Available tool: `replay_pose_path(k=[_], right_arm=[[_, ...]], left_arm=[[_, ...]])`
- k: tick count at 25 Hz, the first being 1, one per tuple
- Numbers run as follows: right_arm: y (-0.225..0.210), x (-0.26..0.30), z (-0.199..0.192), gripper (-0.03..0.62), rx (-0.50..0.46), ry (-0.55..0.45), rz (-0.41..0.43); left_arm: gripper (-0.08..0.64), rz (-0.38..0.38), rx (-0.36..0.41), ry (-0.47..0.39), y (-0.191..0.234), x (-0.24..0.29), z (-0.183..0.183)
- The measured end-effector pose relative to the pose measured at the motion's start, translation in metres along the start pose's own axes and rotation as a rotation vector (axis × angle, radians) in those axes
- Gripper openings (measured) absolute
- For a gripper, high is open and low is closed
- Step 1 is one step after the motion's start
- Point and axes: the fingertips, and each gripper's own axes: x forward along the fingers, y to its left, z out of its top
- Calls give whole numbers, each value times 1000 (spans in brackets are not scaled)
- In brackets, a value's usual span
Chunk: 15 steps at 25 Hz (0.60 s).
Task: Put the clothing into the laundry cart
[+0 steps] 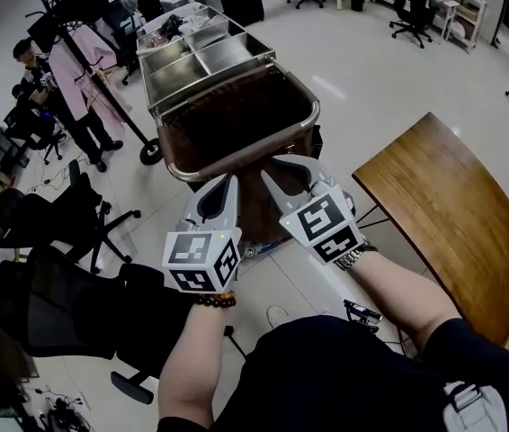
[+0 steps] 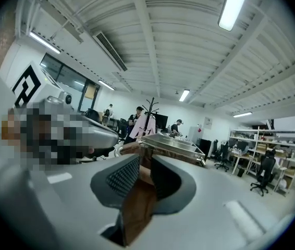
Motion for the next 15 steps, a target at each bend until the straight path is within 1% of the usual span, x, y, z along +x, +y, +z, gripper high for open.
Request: replay_pose_path(k=[5, 10, 15], right_arm=[[2, -28, -7, 39, 16, -30, 27], [3, -49, -9, 2, 22, -58, 36], [5, -63, -8, 1, 20, -69, 44]], left_arm=[[2, 24, 16, 9, -35, -2, -8], [2, 44, 43, 14, -59, -5, -10], [2, 60, 51, 12, -73, -9, -10]])
